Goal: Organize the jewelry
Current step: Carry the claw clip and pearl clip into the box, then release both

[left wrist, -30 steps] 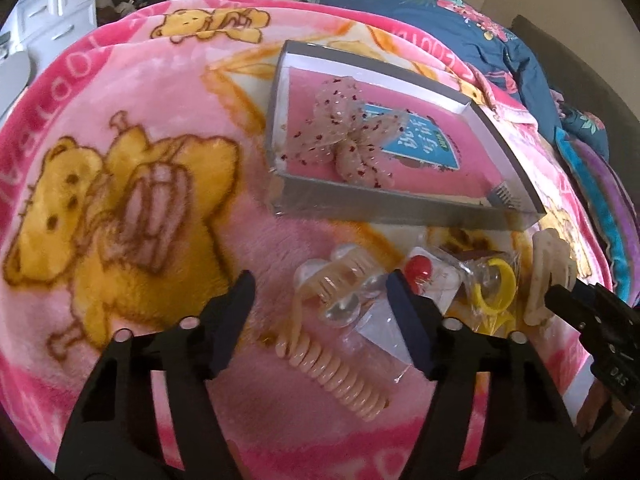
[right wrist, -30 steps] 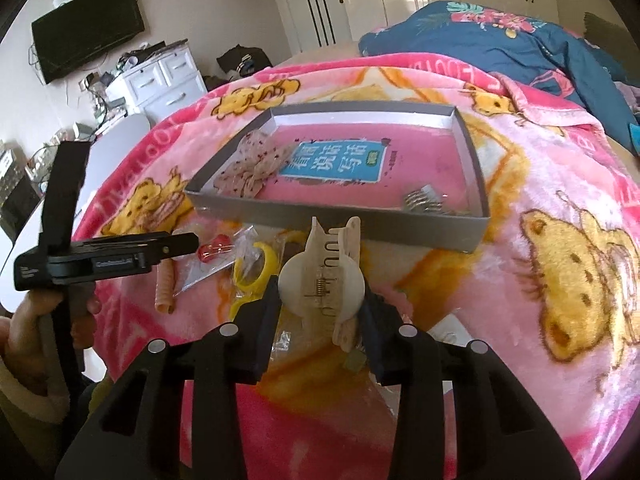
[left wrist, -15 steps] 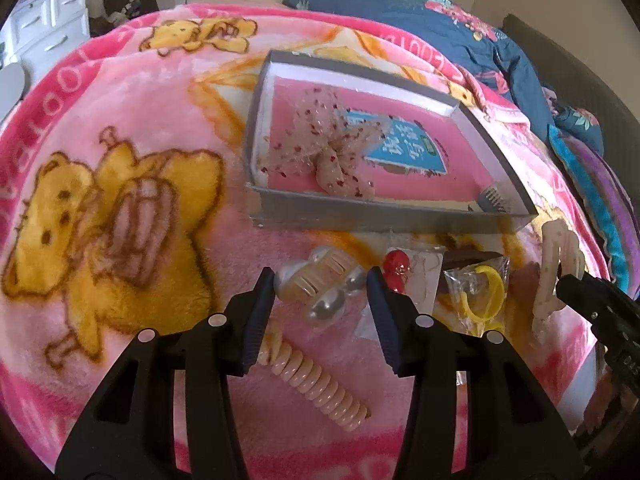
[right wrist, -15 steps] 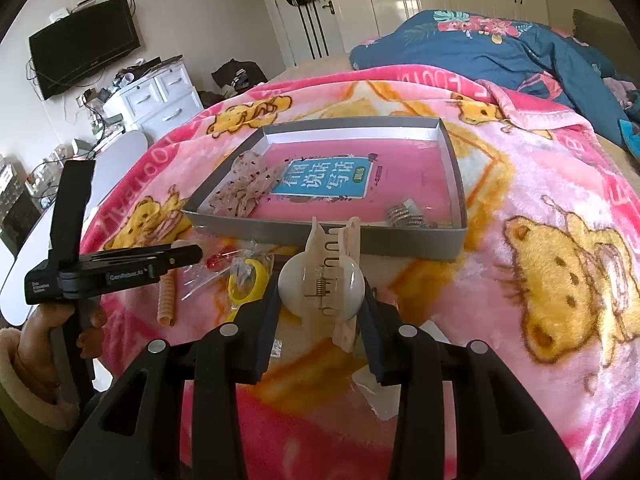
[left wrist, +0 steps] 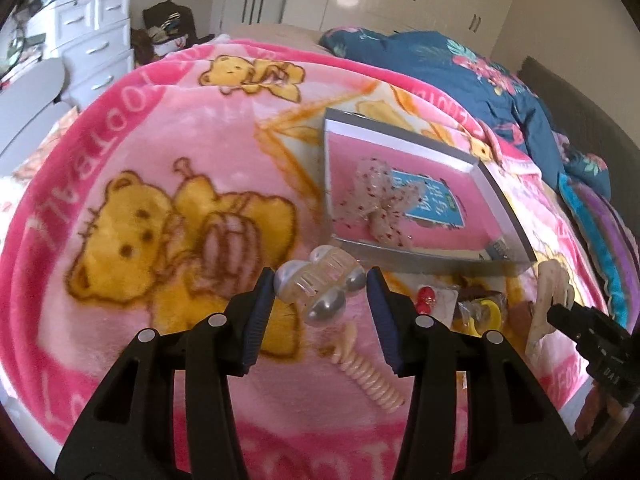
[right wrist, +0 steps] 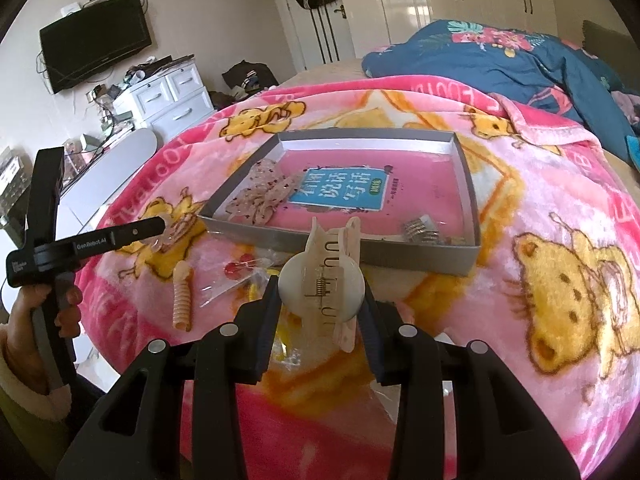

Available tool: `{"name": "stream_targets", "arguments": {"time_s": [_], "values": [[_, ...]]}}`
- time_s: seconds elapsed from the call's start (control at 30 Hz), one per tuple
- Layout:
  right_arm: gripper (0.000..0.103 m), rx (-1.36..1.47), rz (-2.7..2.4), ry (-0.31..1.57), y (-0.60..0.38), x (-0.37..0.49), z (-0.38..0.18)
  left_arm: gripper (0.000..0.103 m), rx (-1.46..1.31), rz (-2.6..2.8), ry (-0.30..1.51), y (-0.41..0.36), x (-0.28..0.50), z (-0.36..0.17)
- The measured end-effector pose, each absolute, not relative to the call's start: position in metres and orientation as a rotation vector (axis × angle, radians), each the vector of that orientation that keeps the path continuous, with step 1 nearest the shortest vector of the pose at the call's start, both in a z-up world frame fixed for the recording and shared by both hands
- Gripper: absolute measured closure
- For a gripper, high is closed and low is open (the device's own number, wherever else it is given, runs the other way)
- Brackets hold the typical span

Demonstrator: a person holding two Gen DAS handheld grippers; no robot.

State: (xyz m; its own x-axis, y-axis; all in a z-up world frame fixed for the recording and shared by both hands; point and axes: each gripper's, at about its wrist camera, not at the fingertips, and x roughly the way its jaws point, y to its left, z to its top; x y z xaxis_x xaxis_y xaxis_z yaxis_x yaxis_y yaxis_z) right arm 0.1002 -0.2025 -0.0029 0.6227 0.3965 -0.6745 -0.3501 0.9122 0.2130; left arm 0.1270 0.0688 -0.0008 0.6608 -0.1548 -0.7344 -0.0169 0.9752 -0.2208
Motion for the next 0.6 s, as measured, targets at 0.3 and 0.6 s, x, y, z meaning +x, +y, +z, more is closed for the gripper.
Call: {"name": "stream_targets", "arguments": {"time_s": [0.3, 0.6], "values": [[0.067, 0.04, 0.491, 0.784, -0.176, 0.106, 0.003, 0.064, -0.259, -0.03, 0.819, 0.094, 0.121, 0.007], [0.067, 0.038, 0.554, 0.776, -0.15, 0.118, 0.01, 0.064, -0.277, -0.002, 0.781, 0.107, 0.118, 0.019]]}}
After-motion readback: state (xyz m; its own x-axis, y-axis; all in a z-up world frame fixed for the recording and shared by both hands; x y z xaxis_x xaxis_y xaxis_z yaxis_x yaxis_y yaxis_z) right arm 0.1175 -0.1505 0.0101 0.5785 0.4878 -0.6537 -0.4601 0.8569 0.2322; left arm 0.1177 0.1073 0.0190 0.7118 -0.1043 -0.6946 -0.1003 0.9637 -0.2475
